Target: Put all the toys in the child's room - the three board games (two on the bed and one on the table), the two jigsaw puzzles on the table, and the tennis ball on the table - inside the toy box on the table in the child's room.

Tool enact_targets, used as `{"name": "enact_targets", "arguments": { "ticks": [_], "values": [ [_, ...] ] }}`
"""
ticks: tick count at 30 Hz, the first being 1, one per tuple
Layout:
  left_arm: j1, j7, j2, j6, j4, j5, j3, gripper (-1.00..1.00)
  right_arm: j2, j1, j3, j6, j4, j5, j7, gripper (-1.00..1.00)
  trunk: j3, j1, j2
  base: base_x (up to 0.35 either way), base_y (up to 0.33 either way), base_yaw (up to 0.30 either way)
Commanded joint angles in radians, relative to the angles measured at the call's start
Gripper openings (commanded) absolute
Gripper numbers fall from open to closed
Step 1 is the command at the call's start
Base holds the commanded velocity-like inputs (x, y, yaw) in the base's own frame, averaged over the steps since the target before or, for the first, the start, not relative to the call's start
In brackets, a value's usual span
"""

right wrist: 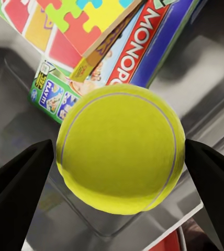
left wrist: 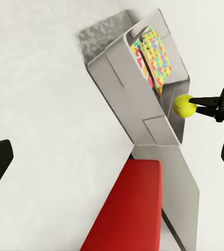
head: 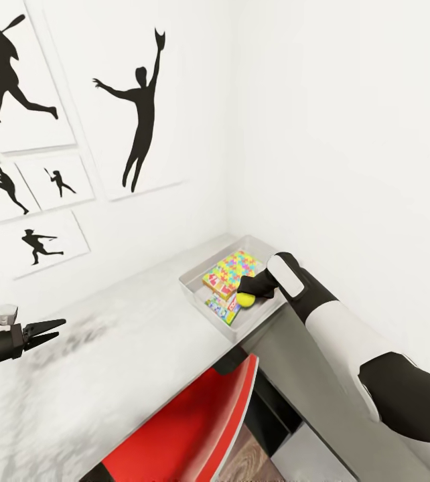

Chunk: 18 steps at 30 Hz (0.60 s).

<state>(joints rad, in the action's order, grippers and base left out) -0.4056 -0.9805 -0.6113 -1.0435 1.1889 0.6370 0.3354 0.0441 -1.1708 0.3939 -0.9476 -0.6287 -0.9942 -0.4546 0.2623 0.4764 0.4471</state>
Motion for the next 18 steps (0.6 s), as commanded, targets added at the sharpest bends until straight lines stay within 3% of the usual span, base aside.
{"name": "enact_targets", "arguments": {
  "ticks": [1,13,14,18],
  "values": [
    [-0.001,-0.005,0.0,-0.004,0.0,-0.003,0.001,1.0,0.0,-0.001,0.003,-0.001,-0.001,-0.011,-0.01,-1.0,0.004,0.0,0.002,0.0,0.0,0.0],
    [-0.001,-0.004,0.0,-0.004,0.0,-0.003,0.001,1.0,-0.002,0.0,0.003,-0.004,-0.002,-0.009,-0.008,-1.0,0.011,0.0,0.002,0.0,0.0,0.0],
    [-0.001,-0.004,-0.001,-0.004,0.0,-0.003,0.001,1.0,-0.001,0.0,0.003,-0.004,-0.002,-0.009,-0.008,1.0,0.011,0.0,0.002,0.0,0.0,0.0],
    [-0.001,-0.005,0.0,-0.004,0.0,-0.002,0.001,1.0,-0.002,0.0,0.003,-0.005,-0.002,-0.009,-0.009,1.0,0.011,0.0,0.002,0.0,0.0,0.0]
  ]
}}
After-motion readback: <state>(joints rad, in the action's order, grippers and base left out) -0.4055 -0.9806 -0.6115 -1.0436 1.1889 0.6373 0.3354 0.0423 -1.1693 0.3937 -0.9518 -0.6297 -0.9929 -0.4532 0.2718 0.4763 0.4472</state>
